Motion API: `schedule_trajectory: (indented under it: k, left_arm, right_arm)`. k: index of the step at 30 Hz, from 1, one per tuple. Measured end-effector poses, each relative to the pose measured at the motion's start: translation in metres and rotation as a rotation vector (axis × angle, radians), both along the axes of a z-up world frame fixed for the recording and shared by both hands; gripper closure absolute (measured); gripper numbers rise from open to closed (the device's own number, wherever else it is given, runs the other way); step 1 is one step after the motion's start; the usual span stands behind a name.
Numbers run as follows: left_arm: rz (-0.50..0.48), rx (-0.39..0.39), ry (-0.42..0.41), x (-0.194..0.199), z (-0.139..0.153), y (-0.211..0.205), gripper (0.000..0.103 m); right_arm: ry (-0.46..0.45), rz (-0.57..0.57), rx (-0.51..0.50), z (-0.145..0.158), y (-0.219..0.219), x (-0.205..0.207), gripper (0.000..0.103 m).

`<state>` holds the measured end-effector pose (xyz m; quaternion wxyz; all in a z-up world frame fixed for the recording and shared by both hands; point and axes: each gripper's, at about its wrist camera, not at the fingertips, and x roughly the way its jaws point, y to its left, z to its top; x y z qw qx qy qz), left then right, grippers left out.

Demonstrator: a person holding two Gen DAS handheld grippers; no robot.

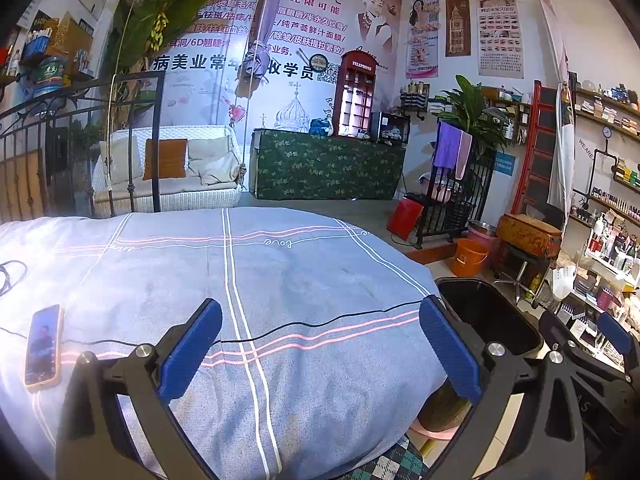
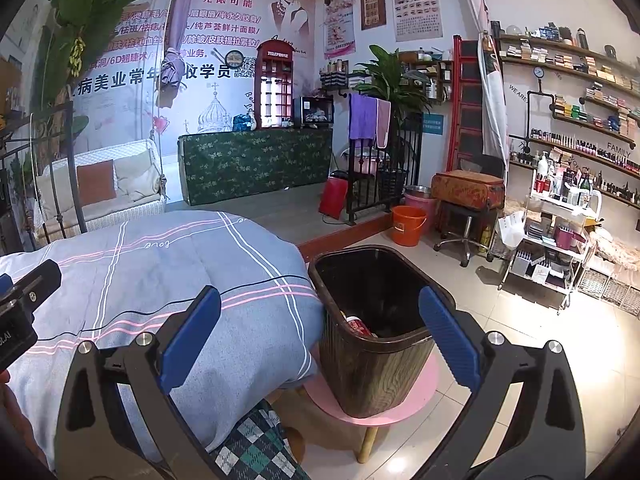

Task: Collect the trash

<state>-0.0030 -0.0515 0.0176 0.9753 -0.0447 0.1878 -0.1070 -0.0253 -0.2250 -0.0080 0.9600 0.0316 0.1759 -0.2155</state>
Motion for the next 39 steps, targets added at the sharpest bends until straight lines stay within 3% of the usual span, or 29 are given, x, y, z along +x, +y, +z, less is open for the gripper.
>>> schedule_trajectory:
  k: [39]
  left_arm:
    - [-0.007,-0.003,-0.003,0.0013,-0.0023,0.0007,0.005]
  right_arm:
    - [0.011,-0.003,0.006,-0.0078,0.0066,0.0041,0.005]
